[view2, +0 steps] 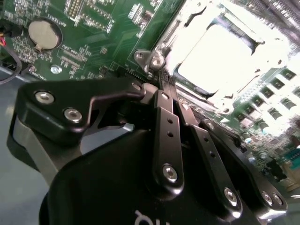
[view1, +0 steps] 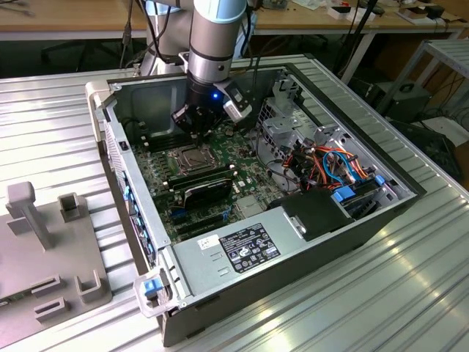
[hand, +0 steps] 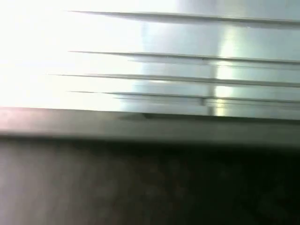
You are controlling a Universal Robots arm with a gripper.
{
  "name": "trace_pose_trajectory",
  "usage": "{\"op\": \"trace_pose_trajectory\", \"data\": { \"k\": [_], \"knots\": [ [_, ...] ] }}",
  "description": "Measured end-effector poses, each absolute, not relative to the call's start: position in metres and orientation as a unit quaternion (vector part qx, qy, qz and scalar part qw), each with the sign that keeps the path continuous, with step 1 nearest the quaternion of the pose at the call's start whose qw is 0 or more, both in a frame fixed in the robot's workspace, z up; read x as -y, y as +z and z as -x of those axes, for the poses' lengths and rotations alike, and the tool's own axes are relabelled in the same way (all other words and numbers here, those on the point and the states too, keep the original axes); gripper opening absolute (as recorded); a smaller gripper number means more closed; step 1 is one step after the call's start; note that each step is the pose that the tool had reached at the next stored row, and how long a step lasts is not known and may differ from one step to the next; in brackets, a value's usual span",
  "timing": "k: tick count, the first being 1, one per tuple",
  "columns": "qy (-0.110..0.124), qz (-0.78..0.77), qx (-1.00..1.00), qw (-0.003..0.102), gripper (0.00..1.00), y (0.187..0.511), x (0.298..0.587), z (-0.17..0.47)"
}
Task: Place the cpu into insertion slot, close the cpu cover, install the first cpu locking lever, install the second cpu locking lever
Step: 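Install the first cpu locking lever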
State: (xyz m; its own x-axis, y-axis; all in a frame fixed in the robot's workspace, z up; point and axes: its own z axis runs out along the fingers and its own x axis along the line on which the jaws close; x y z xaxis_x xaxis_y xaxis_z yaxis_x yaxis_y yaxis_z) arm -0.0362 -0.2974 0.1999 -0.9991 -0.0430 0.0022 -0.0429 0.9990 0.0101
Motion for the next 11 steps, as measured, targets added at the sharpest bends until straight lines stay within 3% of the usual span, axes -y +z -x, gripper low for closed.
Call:
{"op": "trace_pose_trajectory", "data": {
  "k": [11],
  "knots": [
    [-0.005, -0.022, 1.000, 0.001, 0.11, 0.216, 0.297, 0.036]
  ]
}}
